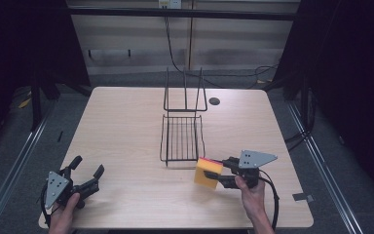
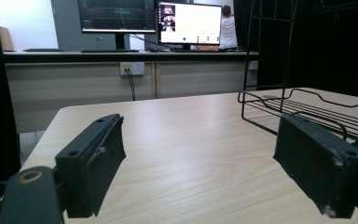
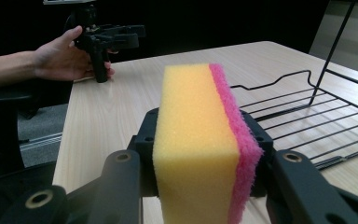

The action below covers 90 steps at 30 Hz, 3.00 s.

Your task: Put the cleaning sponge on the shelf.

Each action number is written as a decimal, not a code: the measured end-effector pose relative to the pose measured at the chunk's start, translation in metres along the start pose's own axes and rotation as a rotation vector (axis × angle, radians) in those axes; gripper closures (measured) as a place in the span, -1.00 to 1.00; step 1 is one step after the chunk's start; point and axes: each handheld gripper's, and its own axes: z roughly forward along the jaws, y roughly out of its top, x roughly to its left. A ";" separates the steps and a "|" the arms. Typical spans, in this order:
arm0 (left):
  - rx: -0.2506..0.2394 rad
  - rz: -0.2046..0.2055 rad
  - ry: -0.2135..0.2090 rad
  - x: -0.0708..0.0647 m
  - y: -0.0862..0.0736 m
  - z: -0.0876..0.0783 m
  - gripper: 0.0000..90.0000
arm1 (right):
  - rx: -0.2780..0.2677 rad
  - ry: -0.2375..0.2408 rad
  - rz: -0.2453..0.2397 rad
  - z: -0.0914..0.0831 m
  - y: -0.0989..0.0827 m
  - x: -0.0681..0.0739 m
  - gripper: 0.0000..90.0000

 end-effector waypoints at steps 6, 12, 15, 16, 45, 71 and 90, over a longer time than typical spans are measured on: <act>0.000 0.000 0.000 0.000 0.000 0.000 -0.65 | 0.007 0.015 -0.009 0.005 0.005 -0.005 0.32; 0.000 0.000 0.000 0.000 0.000 0.000 -0.65 | -0.010 0.032 -0.009 0.008 0.014 -0.010 0.32; 0.000 -0.001 -0.001 0.000 0.000 0.000 -0.65 | -0.005 0.033 -0.011 0.011 0.017 -0.013 0.32; 0.000 -0.001 -0.001 0.000 0.000 0.000 -0.65 | -0.002 0.035 -0.013 0.011 0.018 -0.014 0.33; 0.000 -0.001 -0.004 0.000 0.000 0.000 -0.65 | 0.002 0.104 -0.015 0.036 0.052 -0.038 0.32; 0.000 -0.001 -0.004 0.000 0.000 0.000 -0.65 | 0.036 0.141 -0.019 0.063 0.069 -0.060 0.32; 0.000 0.000 0.000 0.000 0.000 0.000 -0.65 | 0.048 0.174 0.012 0.086 0.060 -0.076 0.31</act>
